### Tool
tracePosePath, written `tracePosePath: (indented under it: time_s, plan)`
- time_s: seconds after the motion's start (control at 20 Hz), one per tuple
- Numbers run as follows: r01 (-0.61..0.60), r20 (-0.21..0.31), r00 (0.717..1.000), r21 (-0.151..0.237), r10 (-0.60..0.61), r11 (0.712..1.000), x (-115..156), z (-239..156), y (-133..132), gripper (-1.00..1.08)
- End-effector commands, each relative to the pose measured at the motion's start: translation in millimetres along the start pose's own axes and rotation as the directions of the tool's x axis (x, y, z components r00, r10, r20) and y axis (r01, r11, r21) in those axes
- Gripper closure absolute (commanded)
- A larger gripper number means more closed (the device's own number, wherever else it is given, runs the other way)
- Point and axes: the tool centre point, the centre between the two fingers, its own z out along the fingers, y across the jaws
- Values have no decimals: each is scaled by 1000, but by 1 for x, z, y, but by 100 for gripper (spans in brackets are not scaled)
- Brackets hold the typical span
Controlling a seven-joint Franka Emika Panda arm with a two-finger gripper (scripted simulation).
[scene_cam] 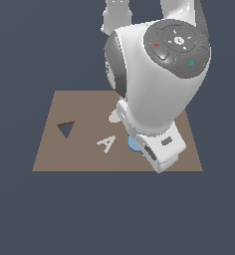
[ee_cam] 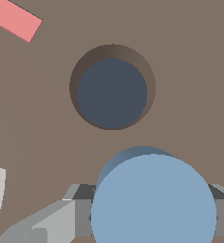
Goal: Insert a designated object into the corresponding slot on a board.
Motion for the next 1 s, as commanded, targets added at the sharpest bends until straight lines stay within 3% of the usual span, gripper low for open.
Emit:
tracePosePath:
  time_s: [0.0, 0.45, 0.7, 0.95]
  plan:
    - [108, 1, 994, 0, -108, 994, 15, -1, 0, 108]
    - [373, 0, 928, 0, -373, 928, 54, -1, -10, 108]
    - [452, 0, 892, 1, -452, 892, 66, -1, -16, 108]
    - [485, 0, 875, 1, -485, 875, 70, -1, -19, 108]
